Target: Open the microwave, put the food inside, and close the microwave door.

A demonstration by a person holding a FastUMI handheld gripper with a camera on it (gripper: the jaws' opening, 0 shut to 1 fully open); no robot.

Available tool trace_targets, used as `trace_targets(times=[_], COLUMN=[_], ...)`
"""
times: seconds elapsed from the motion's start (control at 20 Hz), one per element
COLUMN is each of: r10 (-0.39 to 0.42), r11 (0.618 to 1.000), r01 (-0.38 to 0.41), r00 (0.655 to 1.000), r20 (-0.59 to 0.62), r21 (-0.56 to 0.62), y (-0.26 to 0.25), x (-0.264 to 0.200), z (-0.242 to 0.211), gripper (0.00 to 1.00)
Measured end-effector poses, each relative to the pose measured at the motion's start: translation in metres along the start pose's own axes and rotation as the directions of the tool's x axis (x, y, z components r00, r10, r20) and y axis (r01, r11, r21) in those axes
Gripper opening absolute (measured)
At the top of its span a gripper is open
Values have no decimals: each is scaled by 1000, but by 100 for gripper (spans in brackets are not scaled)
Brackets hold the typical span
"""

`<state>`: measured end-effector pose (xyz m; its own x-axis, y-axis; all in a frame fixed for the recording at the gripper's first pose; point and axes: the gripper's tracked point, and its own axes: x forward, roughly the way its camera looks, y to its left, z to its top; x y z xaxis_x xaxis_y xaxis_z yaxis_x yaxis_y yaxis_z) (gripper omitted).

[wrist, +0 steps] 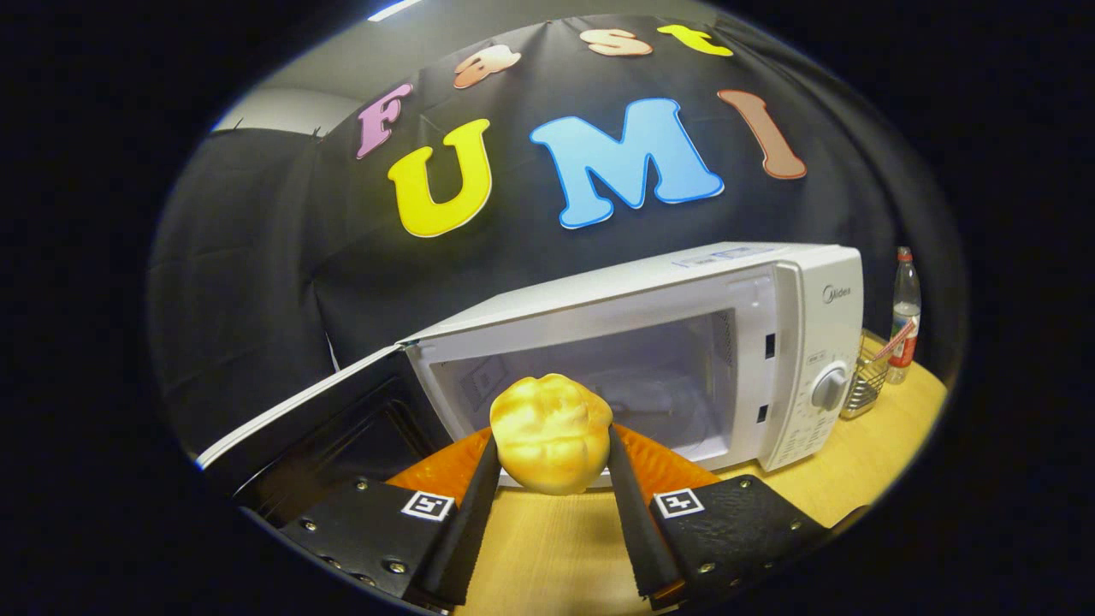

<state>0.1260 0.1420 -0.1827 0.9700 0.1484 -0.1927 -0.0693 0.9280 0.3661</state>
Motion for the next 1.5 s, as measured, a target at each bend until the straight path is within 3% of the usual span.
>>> trace_targets(times=[0.45, 0.65, 1.05, 1.15, 1.2, 1.5], r10=[-37, -76, -80, -85, -91, -48], r11=[982, 977, 963, 968, 966, 955], r01=[39, 77, 78, 79, 85, 70], r00=[999, 997, 997, 996, 996, 996], r20=[-14, -10, -1, 14, 12, -81], r21=[187, 201, 257, 238, 243, 289], y=[7, -3, -15, -16, -19, -20], x=[83, 108, 134, 133, 133, 112], z=[-40, -50, -53, -49, -47, -50], gripper=[70, 70, 70, 83, 96, 97])
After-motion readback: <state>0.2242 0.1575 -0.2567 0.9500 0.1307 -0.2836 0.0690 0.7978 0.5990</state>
